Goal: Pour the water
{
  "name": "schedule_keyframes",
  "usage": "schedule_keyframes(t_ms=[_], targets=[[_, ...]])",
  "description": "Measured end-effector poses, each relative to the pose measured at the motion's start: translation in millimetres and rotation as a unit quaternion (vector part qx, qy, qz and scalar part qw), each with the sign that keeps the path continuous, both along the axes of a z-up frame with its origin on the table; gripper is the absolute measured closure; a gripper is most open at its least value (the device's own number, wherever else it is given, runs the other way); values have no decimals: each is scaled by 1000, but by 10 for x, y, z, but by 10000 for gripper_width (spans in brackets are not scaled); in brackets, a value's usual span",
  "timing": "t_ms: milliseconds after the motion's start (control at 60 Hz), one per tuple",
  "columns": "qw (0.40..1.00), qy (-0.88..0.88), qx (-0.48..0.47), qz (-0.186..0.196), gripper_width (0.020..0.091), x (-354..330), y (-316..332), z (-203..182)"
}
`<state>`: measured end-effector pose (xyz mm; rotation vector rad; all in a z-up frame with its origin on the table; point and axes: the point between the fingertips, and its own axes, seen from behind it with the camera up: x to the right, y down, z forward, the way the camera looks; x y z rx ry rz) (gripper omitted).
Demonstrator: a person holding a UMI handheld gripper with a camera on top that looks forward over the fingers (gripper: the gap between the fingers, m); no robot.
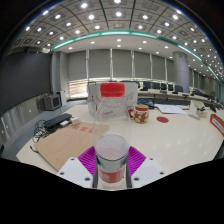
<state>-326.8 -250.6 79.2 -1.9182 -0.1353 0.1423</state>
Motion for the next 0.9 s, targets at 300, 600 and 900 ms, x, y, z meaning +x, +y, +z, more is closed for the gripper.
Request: schedule_keyframes(t_ms=[300, 600, 900], targets=[[986, 168, 1, 24, 749, -411, 450, 887], [897, 437, -1, 64, 751, -553, 1680, 1968], [616, 778, -108, 55, 752, -189, 3005, 2106]])
